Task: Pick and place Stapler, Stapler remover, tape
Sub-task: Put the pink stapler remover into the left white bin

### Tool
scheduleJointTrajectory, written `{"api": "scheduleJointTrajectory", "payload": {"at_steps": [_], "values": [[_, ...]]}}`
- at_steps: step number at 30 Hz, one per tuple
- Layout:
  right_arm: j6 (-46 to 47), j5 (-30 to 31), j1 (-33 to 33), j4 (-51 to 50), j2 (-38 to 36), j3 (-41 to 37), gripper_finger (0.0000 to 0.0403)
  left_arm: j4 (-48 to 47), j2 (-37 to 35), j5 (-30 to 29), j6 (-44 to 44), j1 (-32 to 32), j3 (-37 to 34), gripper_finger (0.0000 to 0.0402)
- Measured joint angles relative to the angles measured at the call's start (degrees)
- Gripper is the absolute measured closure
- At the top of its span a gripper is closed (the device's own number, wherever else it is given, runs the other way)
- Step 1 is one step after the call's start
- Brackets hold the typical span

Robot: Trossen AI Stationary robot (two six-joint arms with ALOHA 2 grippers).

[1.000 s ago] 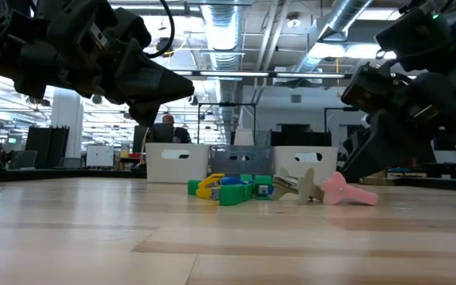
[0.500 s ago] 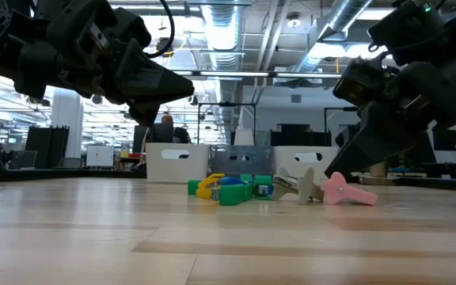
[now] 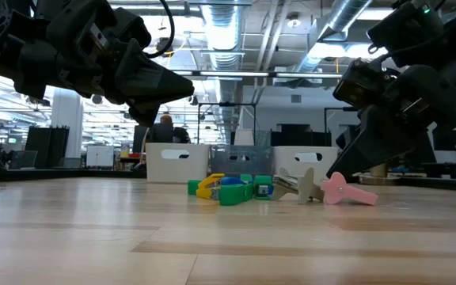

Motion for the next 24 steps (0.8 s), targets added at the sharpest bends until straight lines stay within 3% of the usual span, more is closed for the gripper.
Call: {"api": "scheduleJointTrajectory", "payload": {"at_steps": [5,10,24], "values": [[0.0,0.04,0.0,-0.79,0.0,0.0,0.0339,0.0,0.0,0.0,0.0,0.0,0.0,0.0363],[0.03,0.07,-0.58,-2.5,-0.07,0.09,0.0394,0.0,0.0,0.0,0.0,0.0,0.0,0.0363],[-2.84,0.14,-0.7,-7.21,-0.62,2.8,0.0402,0.0,0.0,0.0,0.0,0.0,0.0,0.0363]]}}
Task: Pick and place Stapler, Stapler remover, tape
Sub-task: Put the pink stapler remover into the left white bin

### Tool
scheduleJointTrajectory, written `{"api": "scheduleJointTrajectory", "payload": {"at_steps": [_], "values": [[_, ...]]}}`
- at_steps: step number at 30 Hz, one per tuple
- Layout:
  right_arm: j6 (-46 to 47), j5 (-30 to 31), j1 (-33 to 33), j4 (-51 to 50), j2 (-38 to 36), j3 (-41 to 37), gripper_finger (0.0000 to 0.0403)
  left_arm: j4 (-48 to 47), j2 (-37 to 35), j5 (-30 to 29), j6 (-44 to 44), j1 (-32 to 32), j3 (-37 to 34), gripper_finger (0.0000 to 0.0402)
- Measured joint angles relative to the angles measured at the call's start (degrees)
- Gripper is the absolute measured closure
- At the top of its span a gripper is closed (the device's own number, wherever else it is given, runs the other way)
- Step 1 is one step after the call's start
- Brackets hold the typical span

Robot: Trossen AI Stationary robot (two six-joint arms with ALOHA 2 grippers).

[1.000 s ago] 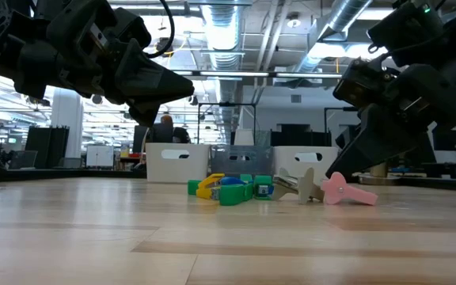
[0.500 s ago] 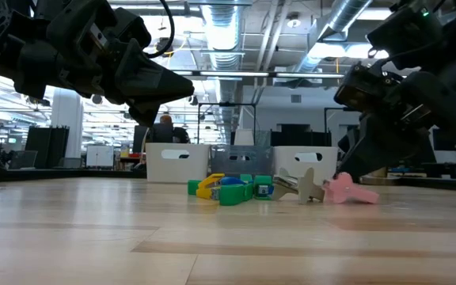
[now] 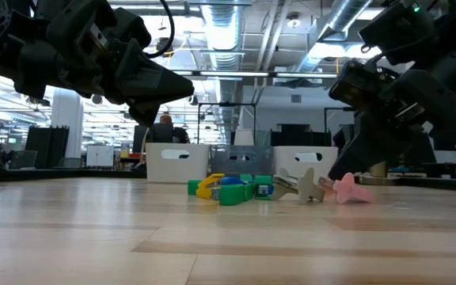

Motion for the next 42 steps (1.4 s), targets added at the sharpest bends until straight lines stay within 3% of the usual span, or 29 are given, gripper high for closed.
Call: {"api": "scheduleJointTrajectory", "payload": {"at_steps": [10,17,21,27,34,42], "values": [[-6.83,1.19,-0.55,-6.5,-7.08,3.84,0.0402,0.11,0.0,0.02,-0.02,0.0,-0.02,0.0363],[-14.39,9.18,-1.34,-6.1,-12.99,6.34,0.0403,1.56,0.0,0.01,-0.02,0.02,-0.01,0.0363],[-19.05,12.2,-2.92,-0.81,-14.77,7.94,0.0403,2.81,0.0,0.0,0.37,0.02,1.53,0.0363],[-22.72,12.15,-5.9,10.28,-14.92,9.88,0.0403,3.07,0.0,1.25,8.07,-0.04,5.54,0.0363],[-22.71,5.51,-7.57,10.92,-14.42,13.25,0.0403,3.28,0.0,2.05,16.66,0.44,9.27,0.0363],[-22.69,4.88,-6.21,10.81,-14.4,13.33,0.0403,3.3,0.0,1.94,23.01,2.61,12.09,0.0338]]}}
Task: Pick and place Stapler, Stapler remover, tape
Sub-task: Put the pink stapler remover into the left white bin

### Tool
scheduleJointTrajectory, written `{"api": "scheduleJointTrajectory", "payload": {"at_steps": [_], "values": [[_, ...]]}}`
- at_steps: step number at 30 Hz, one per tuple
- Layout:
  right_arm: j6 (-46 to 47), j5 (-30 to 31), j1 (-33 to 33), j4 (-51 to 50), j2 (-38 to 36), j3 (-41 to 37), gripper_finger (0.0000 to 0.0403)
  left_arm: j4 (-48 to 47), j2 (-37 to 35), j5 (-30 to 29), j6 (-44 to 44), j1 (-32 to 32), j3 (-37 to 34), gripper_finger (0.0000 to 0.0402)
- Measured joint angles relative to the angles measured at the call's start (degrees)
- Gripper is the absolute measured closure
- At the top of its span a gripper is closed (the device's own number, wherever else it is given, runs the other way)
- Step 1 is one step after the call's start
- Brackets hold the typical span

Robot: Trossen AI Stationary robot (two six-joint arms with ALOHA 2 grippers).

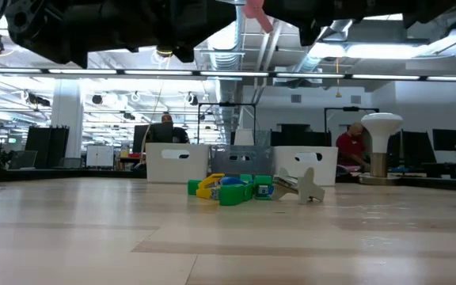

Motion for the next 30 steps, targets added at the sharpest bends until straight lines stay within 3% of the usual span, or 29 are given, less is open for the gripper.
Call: {"api": "scheduleJointTrajectory", "payload": {"at_steps": [9,30], "values": [[0.01,-0.02,0.75,0.07,0.0,0.0,0.0403,-0.1,0.0,-0.66,2.54,1.47,1.89,0.0298],[-1.52,0.04,0.16,2.7,-0.02,0.0,0.0403,-1.57,0.0,-0.63,2.32,2.29,4.41,0.0298]]}}
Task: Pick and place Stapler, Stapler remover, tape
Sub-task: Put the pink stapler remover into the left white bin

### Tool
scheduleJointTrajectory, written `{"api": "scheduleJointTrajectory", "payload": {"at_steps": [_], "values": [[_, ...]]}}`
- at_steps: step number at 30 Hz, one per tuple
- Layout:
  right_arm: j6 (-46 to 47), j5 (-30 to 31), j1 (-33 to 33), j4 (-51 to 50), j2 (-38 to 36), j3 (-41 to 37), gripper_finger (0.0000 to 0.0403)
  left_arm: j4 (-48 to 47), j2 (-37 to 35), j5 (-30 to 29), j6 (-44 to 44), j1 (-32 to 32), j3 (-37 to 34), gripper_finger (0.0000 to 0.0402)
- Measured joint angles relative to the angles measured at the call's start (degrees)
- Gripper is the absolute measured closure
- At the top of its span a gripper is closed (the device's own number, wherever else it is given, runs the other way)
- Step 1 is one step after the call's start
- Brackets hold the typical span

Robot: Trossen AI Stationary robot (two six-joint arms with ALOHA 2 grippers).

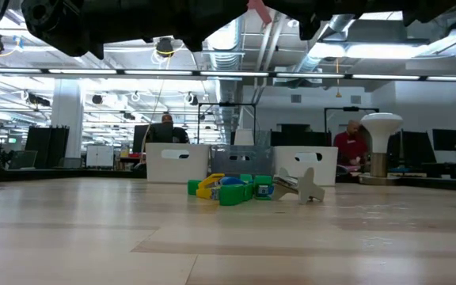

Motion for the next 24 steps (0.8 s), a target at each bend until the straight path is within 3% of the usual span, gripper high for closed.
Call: {"api": "scheduleJointTrajectory", "payload": {"at_steps": [19,24], "values": [[0.0,-0.01,0.02,-0.03,0.0,0.0,0.0403,0.42,0.0,0.07,0.11,0.26,0.0,0.0298],[-0.01,-0.01,0.01,-0.03,0.0,0.0,0.0403,0.76,0.0,0.07,0.13,0.26,0.0,0.0321]]}}
